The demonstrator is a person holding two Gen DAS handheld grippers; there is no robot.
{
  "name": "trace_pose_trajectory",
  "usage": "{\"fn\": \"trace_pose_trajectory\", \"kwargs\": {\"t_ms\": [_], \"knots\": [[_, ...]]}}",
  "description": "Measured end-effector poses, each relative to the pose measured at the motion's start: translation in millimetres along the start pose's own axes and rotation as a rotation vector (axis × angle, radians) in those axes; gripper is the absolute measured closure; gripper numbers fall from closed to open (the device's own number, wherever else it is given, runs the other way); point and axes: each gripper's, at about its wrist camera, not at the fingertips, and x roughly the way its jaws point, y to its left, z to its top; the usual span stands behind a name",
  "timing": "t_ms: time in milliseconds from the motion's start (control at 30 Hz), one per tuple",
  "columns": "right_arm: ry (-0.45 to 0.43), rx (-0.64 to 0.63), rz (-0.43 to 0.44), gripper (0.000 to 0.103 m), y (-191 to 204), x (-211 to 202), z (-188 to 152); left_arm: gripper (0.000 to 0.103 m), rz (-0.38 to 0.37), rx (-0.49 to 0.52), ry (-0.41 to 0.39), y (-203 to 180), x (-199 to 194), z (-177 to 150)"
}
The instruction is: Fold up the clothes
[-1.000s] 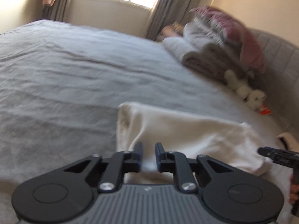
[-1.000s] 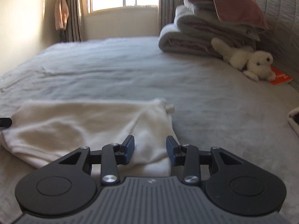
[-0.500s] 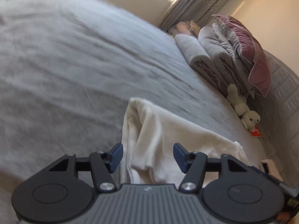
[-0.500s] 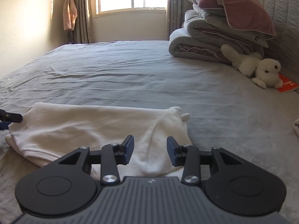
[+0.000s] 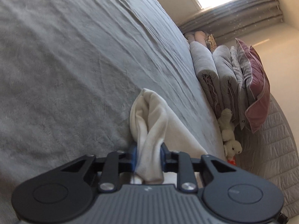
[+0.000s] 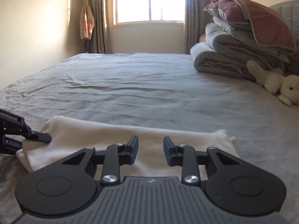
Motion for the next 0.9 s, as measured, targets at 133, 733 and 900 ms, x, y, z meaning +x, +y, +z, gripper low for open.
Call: {"fn": "trace_pose_trajectory", "kwargs": {"t_ms": [133,733,900], "knots": [[-0.003,-0.013,0.006,0.081,12.8,19.6,6.7,0.082,-0.009,-0.009,-0.015,0.2,-0.9,-1.3],[0.047,0.032,-0.008,0.084,25.4,39.7,2.6,0.085,-0.058,0.018,-0.069,-17.3,-13.3,-2.6],[0.053,-0.024,0.047,0.084,27.4,18.4,-9.3,0.085,-0.09,0.045,-0.09,-36.2,-20.5,-3.3]]}}
